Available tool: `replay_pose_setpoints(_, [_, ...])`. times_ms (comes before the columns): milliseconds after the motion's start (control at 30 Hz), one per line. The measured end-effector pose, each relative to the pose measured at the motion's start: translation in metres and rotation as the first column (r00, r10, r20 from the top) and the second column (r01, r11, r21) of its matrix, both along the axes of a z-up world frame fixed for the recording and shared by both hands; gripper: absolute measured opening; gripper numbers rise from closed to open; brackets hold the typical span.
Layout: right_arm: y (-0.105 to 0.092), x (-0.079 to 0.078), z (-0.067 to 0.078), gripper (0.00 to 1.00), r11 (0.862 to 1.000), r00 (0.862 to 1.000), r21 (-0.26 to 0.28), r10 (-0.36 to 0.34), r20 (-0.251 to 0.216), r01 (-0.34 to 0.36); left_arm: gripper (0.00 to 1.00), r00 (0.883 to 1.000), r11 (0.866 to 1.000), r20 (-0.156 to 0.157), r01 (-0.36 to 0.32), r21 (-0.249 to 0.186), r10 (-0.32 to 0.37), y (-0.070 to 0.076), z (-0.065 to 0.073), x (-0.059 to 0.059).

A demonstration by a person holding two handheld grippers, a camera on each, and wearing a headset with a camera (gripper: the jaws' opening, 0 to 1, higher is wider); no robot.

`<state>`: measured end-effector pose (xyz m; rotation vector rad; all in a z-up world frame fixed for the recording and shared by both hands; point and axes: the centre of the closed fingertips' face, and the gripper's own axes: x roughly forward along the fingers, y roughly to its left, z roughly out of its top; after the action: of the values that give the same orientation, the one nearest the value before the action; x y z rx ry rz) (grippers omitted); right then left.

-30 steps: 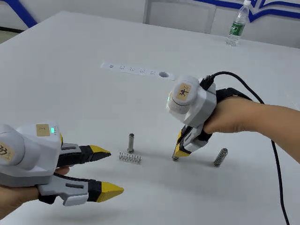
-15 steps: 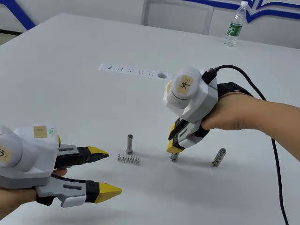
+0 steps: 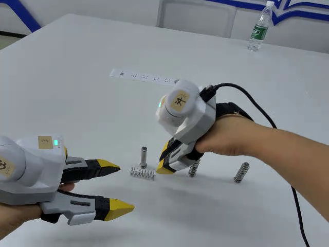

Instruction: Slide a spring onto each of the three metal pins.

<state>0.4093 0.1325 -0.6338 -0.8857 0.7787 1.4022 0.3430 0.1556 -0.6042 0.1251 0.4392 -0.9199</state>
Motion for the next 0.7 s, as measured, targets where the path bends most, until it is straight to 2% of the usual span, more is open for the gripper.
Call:
replay_pose_setpoints(200, [0.005, 0.002, -0.01, 0.15, 1.0, 1.0, 0.01, -0.023, -0.015, 0.023, 0.53, 1.0, 1.0, -0.002, -0.003, 0.004, 0.003, 0.002, -0.001, 0.0])
replay_pose_setpoints(267, [0.006, 0.003, -0.014, 0.14, 1.0, 1.0, 0.01, -0.025, -0.007, 0.026, 0.53, 1.0, 1.0, -0.003, -0.003, 0.004, 0.003, 0.002, -0.001, 0.0])
replay_pose_setpoints(333, [0.007, 0.001, -0.018, 0.14, 0.999, 0.999, 0.009, -0.035, -0.027, 0.035, 0.53, 1.0, 1.0, -0.003, -0.002, 0.004, 0.002, 0.002, -0.001, 0.001])
replay_pose_setpoints(400, [0.008, 0.001, -0.022, 0.14, 0.999, 0.999, 0.005, -0.032, -0.021, 0.033, 0.53, 1.0, 1.0, -0.002, -0.001, 0.004, 0.001, 0.001, -0.001, 0.001])
replay_pose_setpoints(700, [0.013, -0.001, -0.031, 0.13, 0.999, 0.999, -0.009, -0.031, -0.029, 0.031, 0.53, 1.0, 1.0, -0.004, -0.003, 0.005, 0.003, 0.003, -0.002, 0.0])
